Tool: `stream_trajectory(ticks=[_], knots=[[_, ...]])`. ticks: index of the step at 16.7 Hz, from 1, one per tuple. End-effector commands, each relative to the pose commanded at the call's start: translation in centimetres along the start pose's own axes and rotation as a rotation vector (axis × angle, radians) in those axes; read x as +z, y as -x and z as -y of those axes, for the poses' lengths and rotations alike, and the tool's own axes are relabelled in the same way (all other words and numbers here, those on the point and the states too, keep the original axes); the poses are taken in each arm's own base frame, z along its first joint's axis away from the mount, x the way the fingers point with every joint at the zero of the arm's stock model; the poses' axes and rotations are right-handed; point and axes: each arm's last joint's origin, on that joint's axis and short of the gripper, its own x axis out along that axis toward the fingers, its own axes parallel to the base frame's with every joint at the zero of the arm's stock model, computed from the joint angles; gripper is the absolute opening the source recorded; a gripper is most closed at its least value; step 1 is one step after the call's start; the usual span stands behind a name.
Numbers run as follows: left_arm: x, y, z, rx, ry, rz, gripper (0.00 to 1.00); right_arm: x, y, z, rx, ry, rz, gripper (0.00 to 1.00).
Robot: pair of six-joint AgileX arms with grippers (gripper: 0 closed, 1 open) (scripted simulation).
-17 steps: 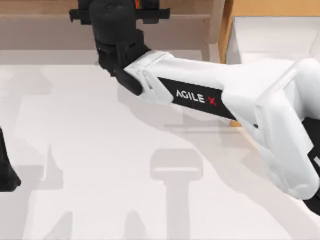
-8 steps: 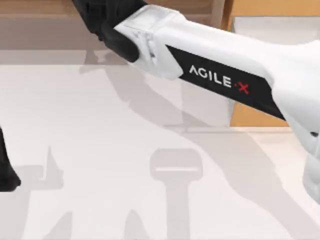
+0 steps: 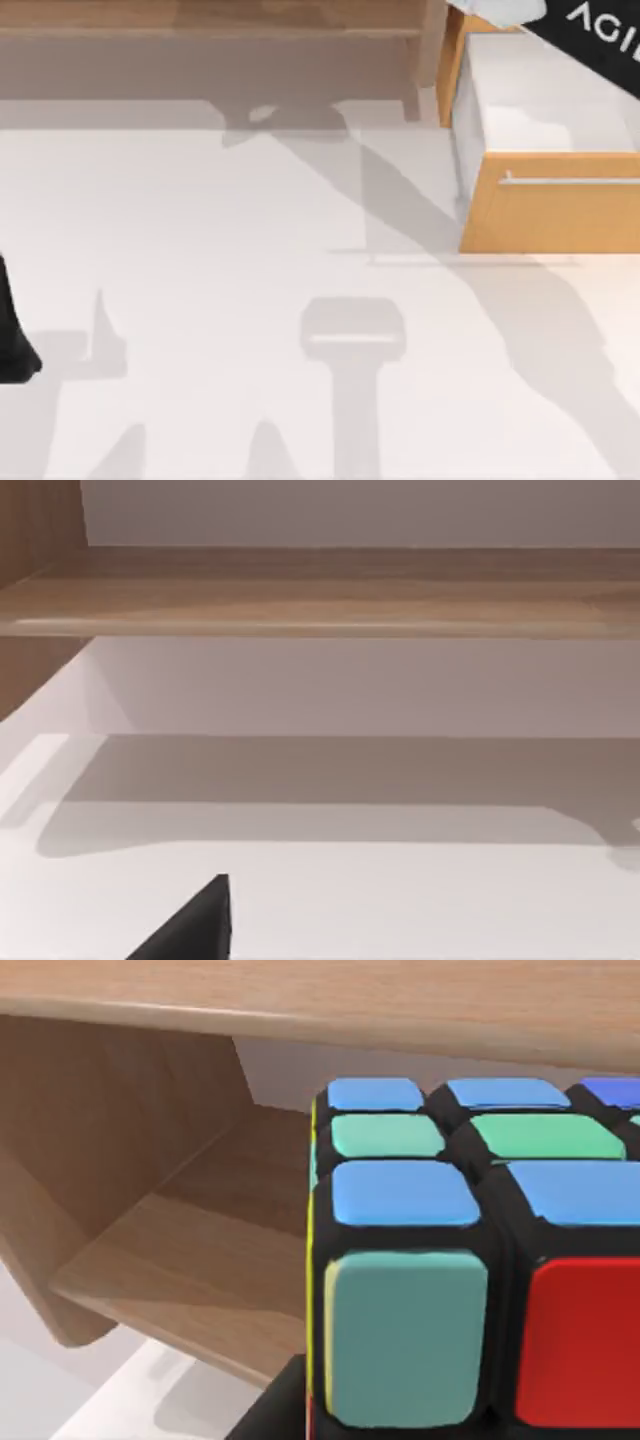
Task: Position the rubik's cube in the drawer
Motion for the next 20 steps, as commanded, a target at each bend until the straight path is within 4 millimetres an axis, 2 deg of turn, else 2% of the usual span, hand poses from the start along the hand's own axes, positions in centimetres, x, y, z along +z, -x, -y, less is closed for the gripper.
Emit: stream_trajectory(ticks=[4,11,14,16,18,20], knots=[[0.0,0.0,0.0,0.0,0.0,0.0,1.0,-0.1,2.4,6.0,-0.099,-0.042,-0.307,0.0],[0.0,0.0,0.0,0.0,0.0,0.0,1.0,-2.5,5.0,19.7,-0.385,-0.228,-0.755,0.0],[0.0,0.0,0.0,0.0,0.0,0.0,1.0,-5.1,5.0,25.7,-0.498,-0.301,-0.912,0.0],[0.0,0.0,0.0,0.0,0.0,0.0,1.0,-8.0,4.2,28.8,-0.545,-0.335,-1.028,0.0],[0.0,0.0,0.0,0.0,0.0,0.0,1.0,-10.8,3.3,30.9,-0.569,-0.357,-1.13,0.0],[0.0,0.0,0.0,0.0,0.0,0.0,1.0,-12.5,2.8,31.8,-0.576,-0.365,-1.188,0.0]])
